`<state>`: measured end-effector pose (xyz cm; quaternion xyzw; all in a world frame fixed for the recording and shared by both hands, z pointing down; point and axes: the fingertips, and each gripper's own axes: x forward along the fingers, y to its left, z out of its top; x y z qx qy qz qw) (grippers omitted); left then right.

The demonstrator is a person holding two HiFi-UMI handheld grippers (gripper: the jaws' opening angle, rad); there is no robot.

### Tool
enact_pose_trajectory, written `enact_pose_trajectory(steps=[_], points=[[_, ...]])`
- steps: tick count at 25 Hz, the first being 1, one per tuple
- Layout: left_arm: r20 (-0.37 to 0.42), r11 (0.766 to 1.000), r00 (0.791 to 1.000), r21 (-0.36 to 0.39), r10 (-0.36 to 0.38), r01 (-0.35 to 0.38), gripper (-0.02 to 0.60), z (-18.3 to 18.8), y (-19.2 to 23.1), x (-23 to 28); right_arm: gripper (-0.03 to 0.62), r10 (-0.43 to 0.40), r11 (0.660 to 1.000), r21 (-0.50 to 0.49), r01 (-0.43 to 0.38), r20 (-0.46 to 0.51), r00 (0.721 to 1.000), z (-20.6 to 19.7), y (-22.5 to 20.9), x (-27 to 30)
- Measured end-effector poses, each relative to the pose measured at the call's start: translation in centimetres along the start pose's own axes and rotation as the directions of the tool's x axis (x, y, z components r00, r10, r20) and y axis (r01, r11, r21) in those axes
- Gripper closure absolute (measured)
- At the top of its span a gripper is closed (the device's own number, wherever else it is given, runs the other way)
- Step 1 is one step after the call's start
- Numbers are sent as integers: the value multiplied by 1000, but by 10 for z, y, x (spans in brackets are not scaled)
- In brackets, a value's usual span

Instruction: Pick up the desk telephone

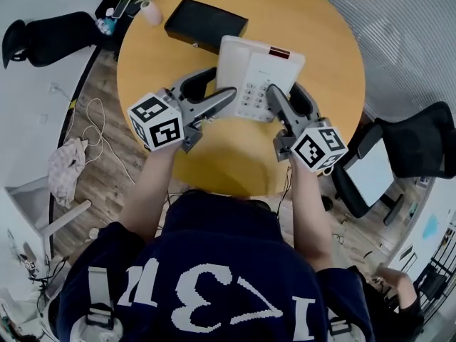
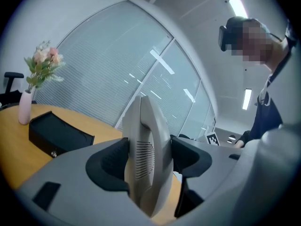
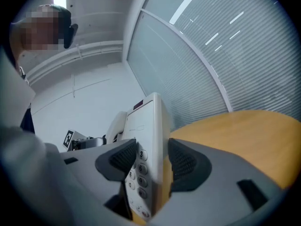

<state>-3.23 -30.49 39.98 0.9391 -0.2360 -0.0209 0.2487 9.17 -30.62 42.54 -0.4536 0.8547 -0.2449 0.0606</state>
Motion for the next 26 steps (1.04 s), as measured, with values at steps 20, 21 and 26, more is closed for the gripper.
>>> enact_pose_trajectory(steps=[20, 21, 26], points=[[153, 981, 988, 192, -19, -11, 284, 90, -61, -31, 367, 118, 980, -179, -93, 138, 983, 93, 70, -14], [154, 981, 988, 196, -21, -10, 284, 91, -63, -31, 367, 119, 979, -183, -93, 139, 983, 94, 71, -15], [160, 976, 987, 216, -24, -11, 284, 97, -68, -34, 367, 127, 976, -193, -98, 147, 981, 100, 76, -17]])
